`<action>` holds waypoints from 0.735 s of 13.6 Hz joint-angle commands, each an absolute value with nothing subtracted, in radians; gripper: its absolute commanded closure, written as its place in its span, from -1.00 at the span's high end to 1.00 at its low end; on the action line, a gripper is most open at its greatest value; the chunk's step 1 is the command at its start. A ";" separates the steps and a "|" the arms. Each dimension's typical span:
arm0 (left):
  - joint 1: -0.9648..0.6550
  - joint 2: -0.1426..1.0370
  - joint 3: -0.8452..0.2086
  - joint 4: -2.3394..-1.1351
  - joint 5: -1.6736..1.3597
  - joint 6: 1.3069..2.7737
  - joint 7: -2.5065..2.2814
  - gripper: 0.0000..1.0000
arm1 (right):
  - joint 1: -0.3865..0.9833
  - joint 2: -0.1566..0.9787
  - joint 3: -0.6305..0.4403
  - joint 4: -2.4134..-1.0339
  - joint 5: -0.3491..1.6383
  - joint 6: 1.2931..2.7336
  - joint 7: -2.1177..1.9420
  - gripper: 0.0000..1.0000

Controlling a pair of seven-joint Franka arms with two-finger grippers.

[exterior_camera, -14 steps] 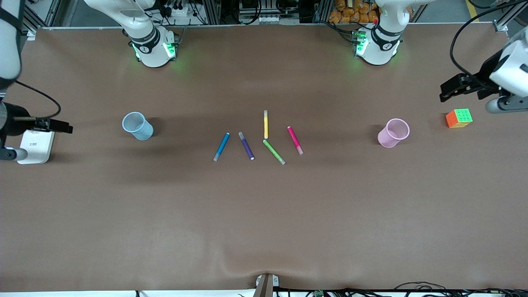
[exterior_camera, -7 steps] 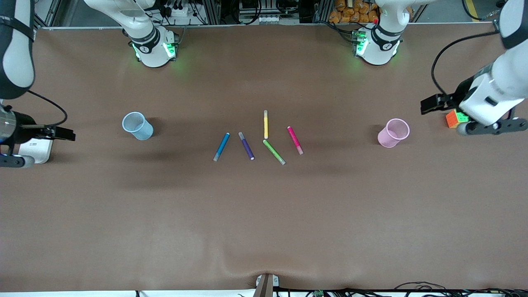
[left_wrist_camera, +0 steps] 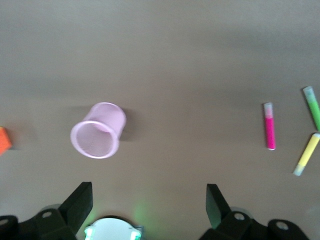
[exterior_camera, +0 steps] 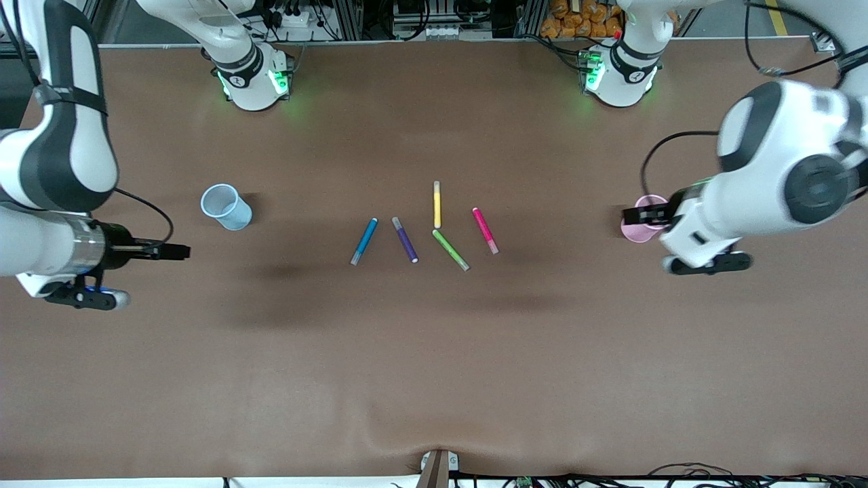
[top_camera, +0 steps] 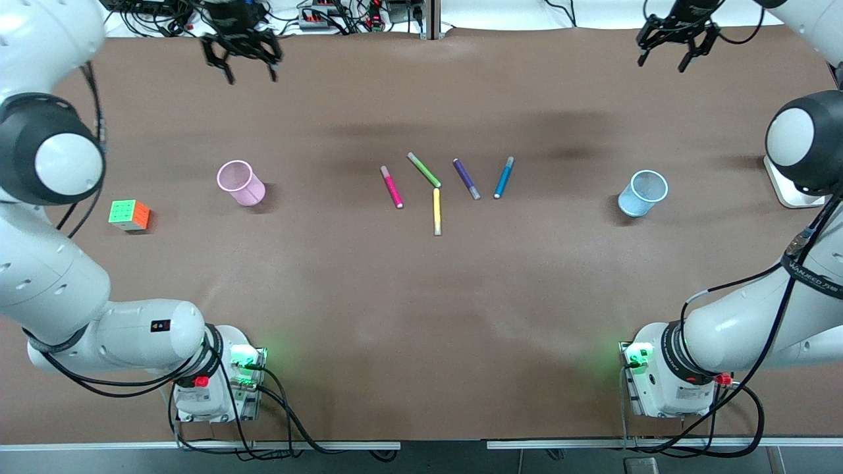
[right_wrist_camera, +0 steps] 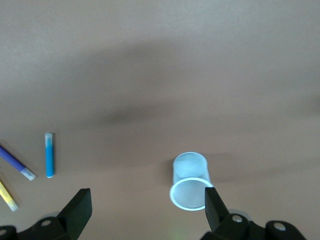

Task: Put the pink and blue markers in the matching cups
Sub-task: 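Reach the right gripper to the blue marker while the left gripper reaches pink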

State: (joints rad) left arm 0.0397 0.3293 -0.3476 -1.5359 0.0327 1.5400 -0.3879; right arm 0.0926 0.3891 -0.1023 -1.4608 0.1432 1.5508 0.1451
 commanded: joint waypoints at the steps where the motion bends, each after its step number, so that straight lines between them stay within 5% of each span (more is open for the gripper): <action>1: -0.009 0.418 -0.351 -1.514 0.043 1.574 -0.465 1.00 | 0.130 0.396 -0.106 -1.443 0.178 1.540 0.259 1.00; 10: -0.095 0.518 -0.354 -1.618 -0.014 1.723 -0.693 1.00 | 0.293 0.480 -0.107 -1.465 0.339 1.571 0.510 1.00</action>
State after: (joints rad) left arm -0.0920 0.5143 -0.3509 -1.6085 0.0203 1.7046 -0.6612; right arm 0.2310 0.4483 -0.0988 -1.4640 0.3093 1.5500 0.4341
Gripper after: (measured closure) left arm 0.000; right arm 0.000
